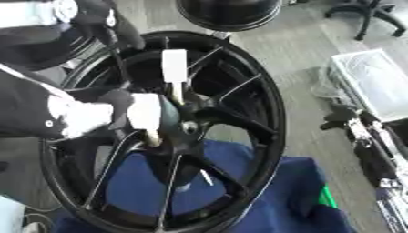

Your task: Pull the pin out of the wheel hub.

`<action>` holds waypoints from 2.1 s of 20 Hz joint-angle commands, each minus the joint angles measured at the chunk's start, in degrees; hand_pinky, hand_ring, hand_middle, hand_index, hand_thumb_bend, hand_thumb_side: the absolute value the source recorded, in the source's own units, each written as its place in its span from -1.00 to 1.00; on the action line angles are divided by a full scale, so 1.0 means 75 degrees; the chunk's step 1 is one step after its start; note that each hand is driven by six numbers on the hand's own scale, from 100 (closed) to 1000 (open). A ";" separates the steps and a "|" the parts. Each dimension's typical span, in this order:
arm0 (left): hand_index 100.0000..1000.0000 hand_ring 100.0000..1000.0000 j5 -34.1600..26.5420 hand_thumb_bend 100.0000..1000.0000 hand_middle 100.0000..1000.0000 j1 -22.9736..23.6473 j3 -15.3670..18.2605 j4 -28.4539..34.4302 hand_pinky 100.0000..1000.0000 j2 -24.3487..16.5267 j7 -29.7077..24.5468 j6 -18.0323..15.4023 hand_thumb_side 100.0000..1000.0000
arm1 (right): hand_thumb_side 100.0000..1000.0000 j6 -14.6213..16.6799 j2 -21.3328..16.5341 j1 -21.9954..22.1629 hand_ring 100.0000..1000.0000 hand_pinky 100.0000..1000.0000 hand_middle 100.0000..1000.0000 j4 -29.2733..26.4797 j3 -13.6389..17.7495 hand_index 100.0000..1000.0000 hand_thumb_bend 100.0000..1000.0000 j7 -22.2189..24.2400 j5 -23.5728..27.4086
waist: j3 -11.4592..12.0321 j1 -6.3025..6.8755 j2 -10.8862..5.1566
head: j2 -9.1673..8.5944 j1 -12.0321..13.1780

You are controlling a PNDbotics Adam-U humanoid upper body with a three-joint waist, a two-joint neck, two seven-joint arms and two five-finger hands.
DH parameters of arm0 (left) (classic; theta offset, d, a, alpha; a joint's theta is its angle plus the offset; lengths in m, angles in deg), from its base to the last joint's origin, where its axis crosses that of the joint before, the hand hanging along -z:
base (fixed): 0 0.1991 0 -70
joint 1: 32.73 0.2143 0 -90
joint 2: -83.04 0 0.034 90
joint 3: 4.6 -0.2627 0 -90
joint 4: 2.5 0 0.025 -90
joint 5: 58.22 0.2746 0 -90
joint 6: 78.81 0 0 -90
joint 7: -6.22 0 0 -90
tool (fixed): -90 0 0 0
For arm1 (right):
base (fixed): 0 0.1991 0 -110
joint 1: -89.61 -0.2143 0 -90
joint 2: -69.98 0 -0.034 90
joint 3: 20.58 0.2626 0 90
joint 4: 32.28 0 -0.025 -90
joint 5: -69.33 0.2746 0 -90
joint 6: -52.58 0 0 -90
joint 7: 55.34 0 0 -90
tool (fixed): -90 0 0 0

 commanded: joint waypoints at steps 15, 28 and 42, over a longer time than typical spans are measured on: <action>0.75 0.67 0.0383 -0.34 0.60 -0.0090 -0.0536 -0.0622 0.74 0.0547 -0.0827 0.1024 0.31 | 0.31 -0.0076 -0.0190 -0.0023 0.16 0.94 0.11 -0.0112 -0.0084 0.45 -1.00 0.0062 -0.0107 | -0.0088 -0.0056 -0.0134 | 0.0035 0.0001; 0.74 0.66 0.0796 -0.20 0.57 0.0029 -0.0689 -0.1452 0.76 0.0764 -0.0899 0.0525 -0.42 | 0.31 -0.0129 -0.0189 -0.0039 0.16 0.94 0.11 -0.0112 -0.0144 0.45 -1.00 0.0084 -0.0182 | -0.0117 -0.0067 -0.0110 | 0.0038 0.0015; 0.71 0.65 0.0936 -0.28 0.54 0.0152 -0.0807 -0.2162 0.73 0.1081 -0.0926 0.0454 -0.40 | 0.31 -0.0149 -0.0200 -0.0081 0.16 0.94 0.11 -0.0112 -0.0177 0.45 -1.00 0.0123 -0.0169 | -0.0180 -0.0086 -0.0085 | -0.0050 -0.0045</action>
